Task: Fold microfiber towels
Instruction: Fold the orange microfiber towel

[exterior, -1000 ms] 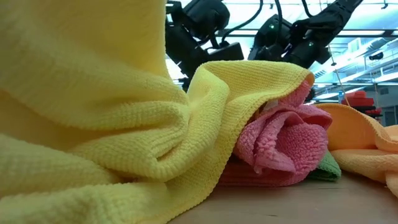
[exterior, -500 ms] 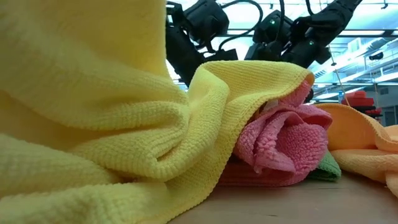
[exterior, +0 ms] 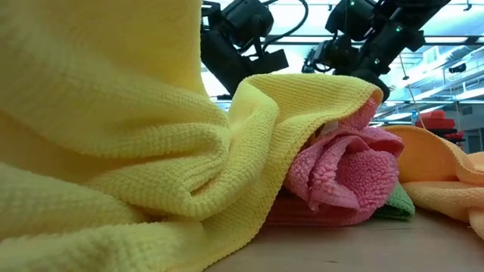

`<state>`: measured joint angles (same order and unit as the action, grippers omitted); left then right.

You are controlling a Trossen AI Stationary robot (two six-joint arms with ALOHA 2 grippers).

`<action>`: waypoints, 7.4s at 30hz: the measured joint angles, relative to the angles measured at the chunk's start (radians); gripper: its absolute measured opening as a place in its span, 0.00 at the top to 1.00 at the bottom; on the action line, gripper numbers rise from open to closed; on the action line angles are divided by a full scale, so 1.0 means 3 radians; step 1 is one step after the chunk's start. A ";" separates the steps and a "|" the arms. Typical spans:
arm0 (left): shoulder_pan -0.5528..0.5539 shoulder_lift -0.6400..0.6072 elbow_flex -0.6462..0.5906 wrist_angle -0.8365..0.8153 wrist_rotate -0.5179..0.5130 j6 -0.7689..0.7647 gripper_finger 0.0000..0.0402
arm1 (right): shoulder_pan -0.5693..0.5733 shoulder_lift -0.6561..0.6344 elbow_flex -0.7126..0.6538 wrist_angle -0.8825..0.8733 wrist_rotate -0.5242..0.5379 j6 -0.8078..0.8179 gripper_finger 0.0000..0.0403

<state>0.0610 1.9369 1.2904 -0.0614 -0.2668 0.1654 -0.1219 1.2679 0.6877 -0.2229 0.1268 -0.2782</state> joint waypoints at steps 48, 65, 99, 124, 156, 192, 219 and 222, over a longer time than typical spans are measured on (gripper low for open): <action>0.0139 -0.0074 0.0464 -0.0454 0.0322 -0.0105 0.91 | 0.0741 -0.0960 -0.1371 0.2202 0.1146 -0.0134 0.45; -0.0080 -0.0074 0.0461 -0.0703 0.0386 -0.0139 0.66 | 0.0377 -0.0940 -0.1371 0.1944 0.0120 0.0585 0.97; -0.0480 0.0600 0.0543 0.0219 -0.0453 0.2282 0.60 | -0.0374 0.0144 -0.1074 0.2005 -0.0526 0.1317 0.96; -0.0509 0.0952 0.1434 -0.1309 -0.0479 0.3061 0.62 | -0.0309 0.0214 -0.1011 0.2002 -0.0952 0.1128 0.96; -0.0739 0.0439 0.1594 -0.1661 -0.1395 0.0991 0.80 | -0.0156 -0.0449 -0.0997 0.2231 -0.0017 0.0606 0.96; -0.0750 0.0141 0.0734 -0.1280 -0.0733 0.0082 0.93 | -0.0184 0.0600 -0.0727 0.2065 0.0235 -0.0857 0.96; -0.0825 0.0144 0.0728 -0.1413 -0.0735 -0.0053 0.94 | 0.0243 0.0732 -0.0665 0.1588 0.0801 -0.0806 0.62; -0.0825 0.0144 0.0728 -0.1411 -0.0735 -0.0053 0.96 | 0.0223 0.0827 -0.0665 0.1590 0.0832 -0.0839 0.61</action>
<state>-0.1864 1.9800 1.5089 -0.4848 -0.4873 0.1496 -0.0550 1.5162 0.4881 0.2542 0.3765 -0.5300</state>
